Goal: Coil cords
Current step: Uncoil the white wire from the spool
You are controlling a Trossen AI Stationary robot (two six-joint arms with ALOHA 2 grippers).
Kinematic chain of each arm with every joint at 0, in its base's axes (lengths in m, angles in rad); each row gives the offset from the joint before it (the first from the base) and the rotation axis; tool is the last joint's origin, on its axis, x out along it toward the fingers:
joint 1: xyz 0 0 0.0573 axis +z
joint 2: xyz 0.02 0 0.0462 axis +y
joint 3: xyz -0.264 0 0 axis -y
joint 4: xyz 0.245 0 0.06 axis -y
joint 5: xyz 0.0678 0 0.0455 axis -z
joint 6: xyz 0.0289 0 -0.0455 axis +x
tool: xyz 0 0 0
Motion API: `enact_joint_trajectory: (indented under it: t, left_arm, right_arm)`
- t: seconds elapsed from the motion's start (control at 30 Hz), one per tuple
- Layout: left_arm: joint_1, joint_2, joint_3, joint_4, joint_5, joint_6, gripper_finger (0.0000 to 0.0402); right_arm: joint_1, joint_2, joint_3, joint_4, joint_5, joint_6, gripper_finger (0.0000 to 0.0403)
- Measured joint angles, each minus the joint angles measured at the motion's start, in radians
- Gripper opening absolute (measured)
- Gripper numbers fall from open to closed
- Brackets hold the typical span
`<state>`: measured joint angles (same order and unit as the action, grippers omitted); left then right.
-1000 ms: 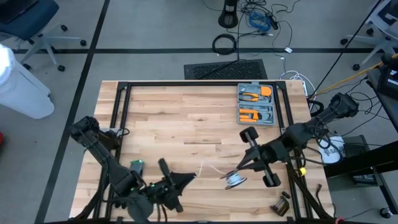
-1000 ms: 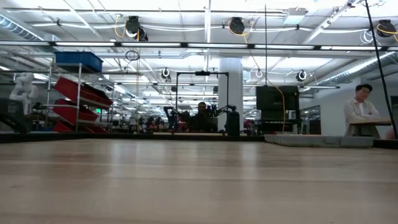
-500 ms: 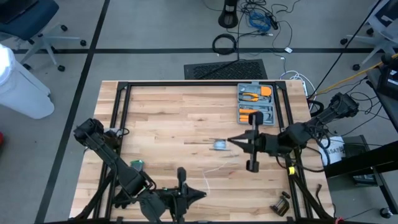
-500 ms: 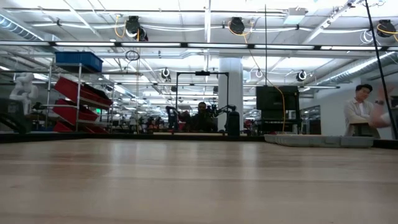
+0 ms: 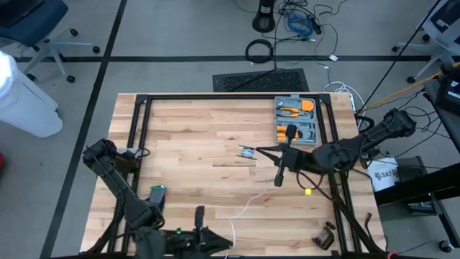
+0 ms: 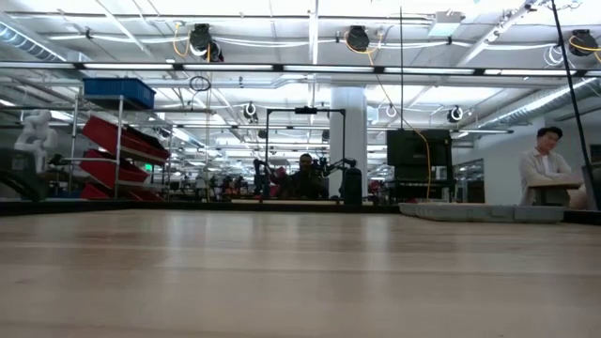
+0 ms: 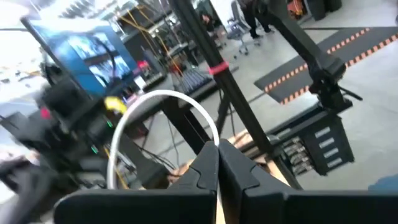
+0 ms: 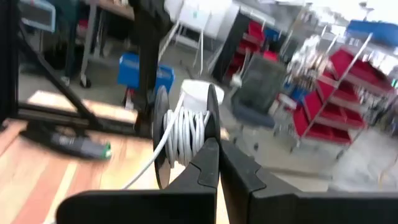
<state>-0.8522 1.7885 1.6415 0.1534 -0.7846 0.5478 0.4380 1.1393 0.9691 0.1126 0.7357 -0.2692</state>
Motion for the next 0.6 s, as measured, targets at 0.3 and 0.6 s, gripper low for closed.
enact_joint_trajectory:
  t: [0.3,0.6]
  left_arm:
    - [-0.100,-0.001,0.065,0.002,-0.246,0.230,0.0002]
    - [-0.150,-0.001,0.083,-0.004,-0.660,0.410,0.0002]
  right_arm:
    - [-0.007,0.000,0.000,-0.297,-0.013,0.269,0.0000]
    - [-0.003,0.000,0.000,-0.495,-0.276,0.447,0.0000]
